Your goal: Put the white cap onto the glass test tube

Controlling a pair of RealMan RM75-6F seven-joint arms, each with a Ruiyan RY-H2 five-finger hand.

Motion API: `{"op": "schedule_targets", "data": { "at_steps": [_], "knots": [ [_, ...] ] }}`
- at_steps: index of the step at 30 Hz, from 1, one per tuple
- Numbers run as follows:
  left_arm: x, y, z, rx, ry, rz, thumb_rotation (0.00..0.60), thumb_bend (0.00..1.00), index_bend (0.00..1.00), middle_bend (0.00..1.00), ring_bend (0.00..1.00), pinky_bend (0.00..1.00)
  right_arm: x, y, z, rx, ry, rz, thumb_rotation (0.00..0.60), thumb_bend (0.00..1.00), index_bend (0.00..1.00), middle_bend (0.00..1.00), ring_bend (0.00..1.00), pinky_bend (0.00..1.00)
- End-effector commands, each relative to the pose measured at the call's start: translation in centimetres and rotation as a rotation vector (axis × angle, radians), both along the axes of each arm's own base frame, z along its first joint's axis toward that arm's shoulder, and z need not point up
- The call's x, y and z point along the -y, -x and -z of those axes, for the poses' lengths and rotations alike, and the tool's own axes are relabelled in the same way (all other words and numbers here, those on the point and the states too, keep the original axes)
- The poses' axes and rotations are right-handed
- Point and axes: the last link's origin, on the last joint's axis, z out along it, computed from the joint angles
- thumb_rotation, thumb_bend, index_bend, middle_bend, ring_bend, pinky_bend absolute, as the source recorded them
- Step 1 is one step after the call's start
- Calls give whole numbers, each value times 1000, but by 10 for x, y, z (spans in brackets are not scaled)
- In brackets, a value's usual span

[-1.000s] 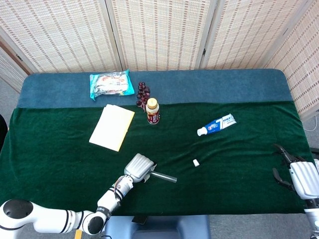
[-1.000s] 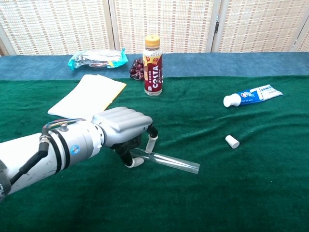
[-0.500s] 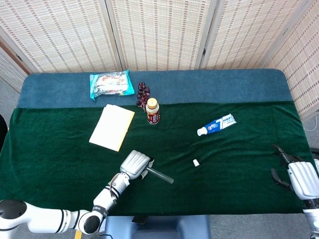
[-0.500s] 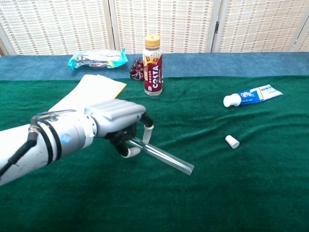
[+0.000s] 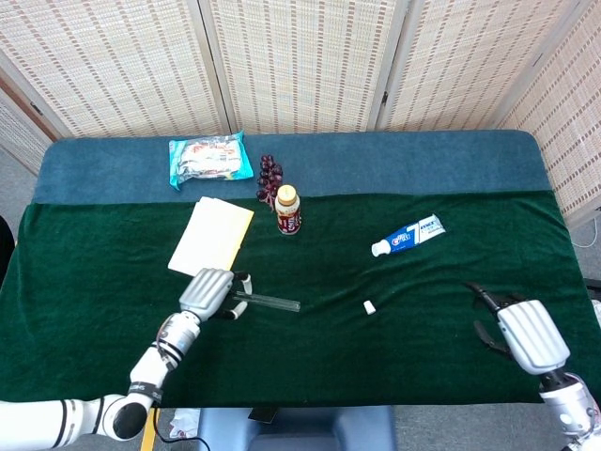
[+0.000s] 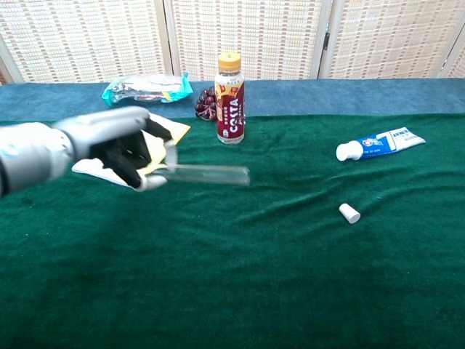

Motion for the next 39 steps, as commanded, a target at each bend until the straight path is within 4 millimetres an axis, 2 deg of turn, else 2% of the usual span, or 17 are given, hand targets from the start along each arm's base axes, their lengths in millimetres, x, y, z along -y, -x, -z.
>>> {"op": "schedule_targets", "data": {
  "at_steps": [1, 5, 7, 9, 11, 15, 17, 23, 39],
  "knots": [
    [1, 18, -29, 61, -41, -55, 600, 480, 652, 1000, 957, 866, 8, -24, 18, -45, -84, -81, 600, 514, 183, 603, 771, 726],
    [5, 32, -42, 81, -59, -75, 600, 484, 652, 1000, 957, 866, 18, -41, 41, -110, -177, -127, 600, 514, 183, 723, 916, 837],
    [8, 37, -47, 92, -59, -80, 600, 485, 652, 1000, 957, 866, 23, -47, 55, -151, -235, -138, 600, 547, 183, 783, 982, 883],
    [12, 41, -51, 95, -62, -76, 600, 485, 652, 1000, 957, 866, 28, -50, 68, -194, -283, -141, 600, 640, 183, 837, 1000, 915],
    [14, 43, -54, 99, -64, -72, 600, 485, 652, 1000, 957, 866, 32, -52, 78, -227, -311, -143, 600, 784, 183, 901, 1000, 959],
    [20, 47, -58, 108, -62, -64, 600, 485, 652, 1000, 957, 866, 41, -50, 94, -270, -355, -115, 600, 944, 180, 971, 1000, 1000],
    [21, 48, -60, 113, -61, -63, 600, 485, 652, 1000, 957, 866, 45, -49, 98, -281, -368, -99, 600, 990, 171, 992, 1000, 1000],
    [24, 50, -60, 119, -51, -61, 600, 485, 652, 1000, 957, 866, 51, -45, 113, -321, -418, -65, 522, 1000, 141, 1000, 1000, 1000],
    [28, 53, -56, 115, -27, -69, 600, 485, 652, 1000, 957, 866, 49, -35, 127, -355, -474, -22, 501, 1000, 139, 1000, 1000, 1000]
  ]
}}
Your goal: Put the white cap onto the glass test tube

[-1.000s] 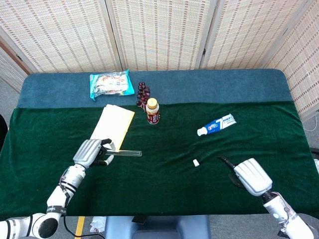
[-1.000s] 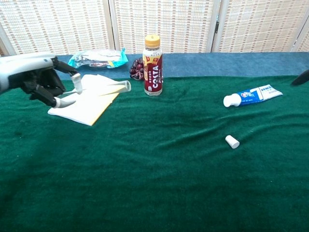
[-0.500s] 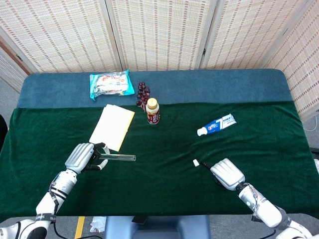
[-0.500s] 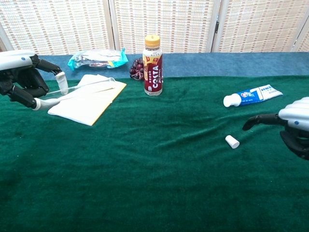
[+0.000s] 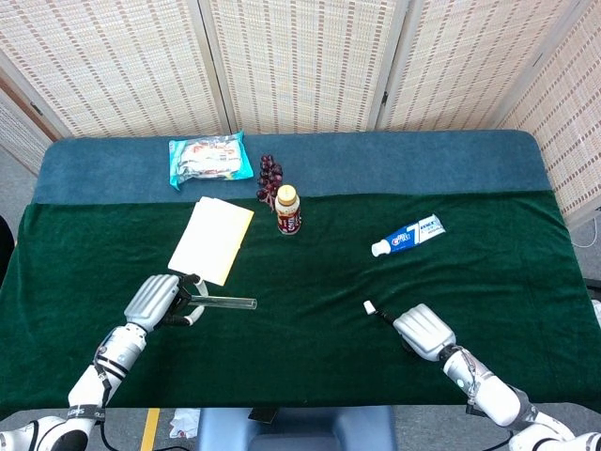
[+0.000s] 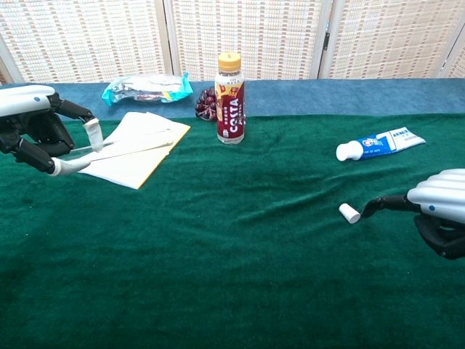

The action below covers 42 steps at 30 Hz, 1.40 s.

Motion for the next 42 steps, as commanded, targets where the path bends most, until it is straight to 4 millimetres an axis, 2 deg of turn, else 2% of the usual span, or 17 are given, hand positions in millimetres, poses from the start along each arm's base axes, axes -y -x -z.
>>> {"op": "schedule_targets", "data": {
  "at_steps": [1, 12, 21, 34, 42],
  "knots": [
    [0, 0, 0, 1, 1, -1, 600, 485, 652, 1000, 956, 866, 0, 1, 2, -5, -6, 4, 501, 1000, 139, 1000, 1000, 1000],
    [-1, 4, 1, 4, 2, -16, 600, 485, 652, 1000, 956, 866, 12, -10, 13, -5, -5, -21, 503, 1000, 139, 1000, 1000, 1000],
    [0, 7, 0, 5, 5, -21, 600, 485, 652, 1000, 957, 866, 20, -24, 12, 7, 22, -46, 503, 1000, 139, 1000, 1000, 1000],
    [0, 12, 0, 4, 9, -29, 600, 486, 652, 1000, 957, 866, 30, -32, 13, -2, 33, -44, 502, 1000, 139, 1000, 1000, 1000],
    [0, 14, -1, 8, 8, -37, 600, 486, 652, 1000, 957, 866, 35, -49, 25, 3, 8, -81, 500, 1000, 139, 1000, 1000, 1000]
  ]
}}
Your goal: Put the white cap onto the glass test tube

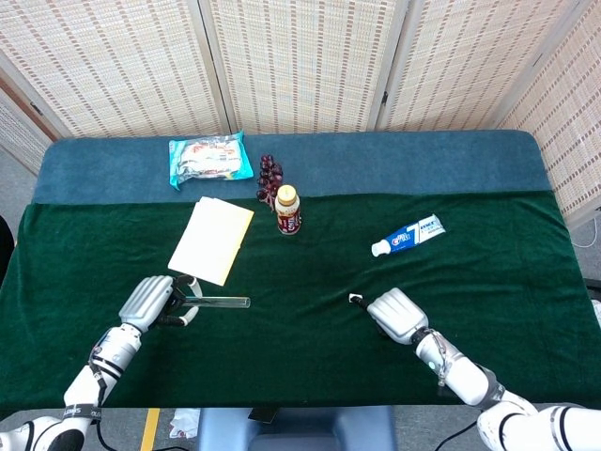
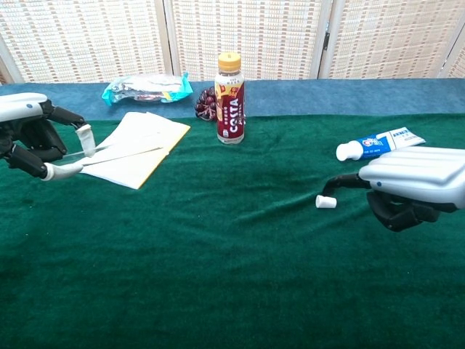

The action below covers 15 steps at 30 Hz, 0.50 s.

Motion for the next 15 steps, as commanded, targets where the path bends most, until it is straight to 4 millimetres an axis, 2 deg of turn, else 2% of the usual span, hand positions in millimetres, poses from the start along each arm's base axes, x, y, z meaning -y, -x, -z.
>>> {"op": "schedule_targets", "data": {
  "at_steps": [1, 8, 15],
  "knots": [
    [0, 1, 0, 1, 0, -3, 600, 486, 652, 1000, 956, 866, 3, -5, 6, -7, -9, -6, 499, 1000, 139, 1000, 1000, 1000],
    [0, 5, 1, 1, 10, -12, 600, 486, 652, 1000, 957, 866, 9, -2, 12, -39, -4, 19, 500, 1000, 139, 1000, 1000, 1000],
    [0, 3, 2, 4, 11, -7, 600, 487, 652, 1000, 957, 866, 10, 4, 9, -53, 12, 34, 499, 1000, 139, 1000, 1000, 1000]
  ]
}}
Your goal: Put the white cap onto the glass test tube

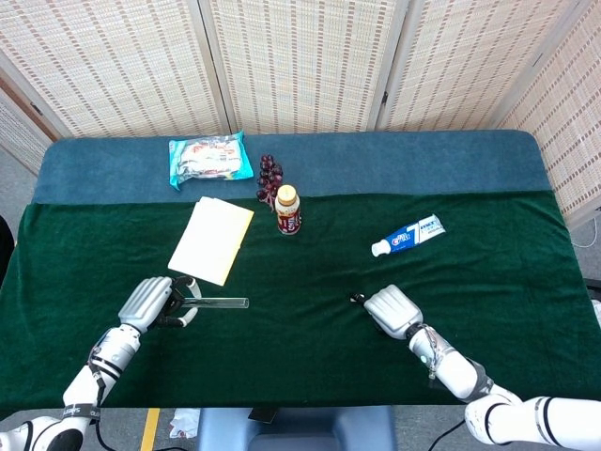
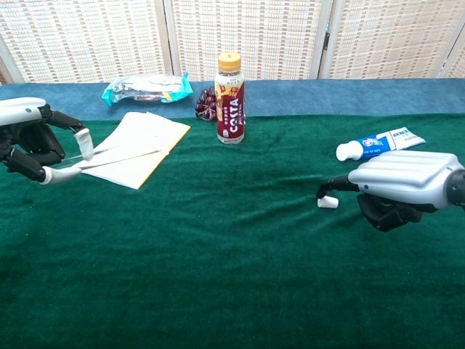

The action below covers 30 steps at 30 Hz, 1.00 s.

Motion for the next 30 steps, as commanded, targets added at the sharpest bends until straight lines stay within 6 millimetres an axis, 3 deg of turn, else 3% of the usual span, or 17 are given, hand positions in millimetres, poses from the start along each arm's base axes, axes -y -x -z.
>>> {"op": "schedule_targets", "data": {
  "at_steps": [1, 15, 22, 30],
  "knots": [
    [0, 0, 0, 1, 0, 1, 600, 487, 652, 1000, 957, 866, -1, 2, -3, 0, 8, 6, 498, 1000, 139, 1000, 1000, 1000],
    [2, -7, 5, -1, 12, 17, 600, 487, 652, 1000, 956, 866, -14, 24, -24, -5, 43, 39, 503, 1000, 139, 1000, 1000, 1000],
    [2, -6, 3, -1, 7, 12, 600, 486, 652, 1000, 957, 866, -14, 22, -25, 19, 52, 27, 496, 1000, 139, 1000, 1000, 1000],
    [1, -6, -1, 3, -1, 11, 600, 494, 652, 1000, 957, 866, -16, 14, -41, 72, 113, -21, 469, 988, 107, 1000, 1000, 1000]
  ]
}}
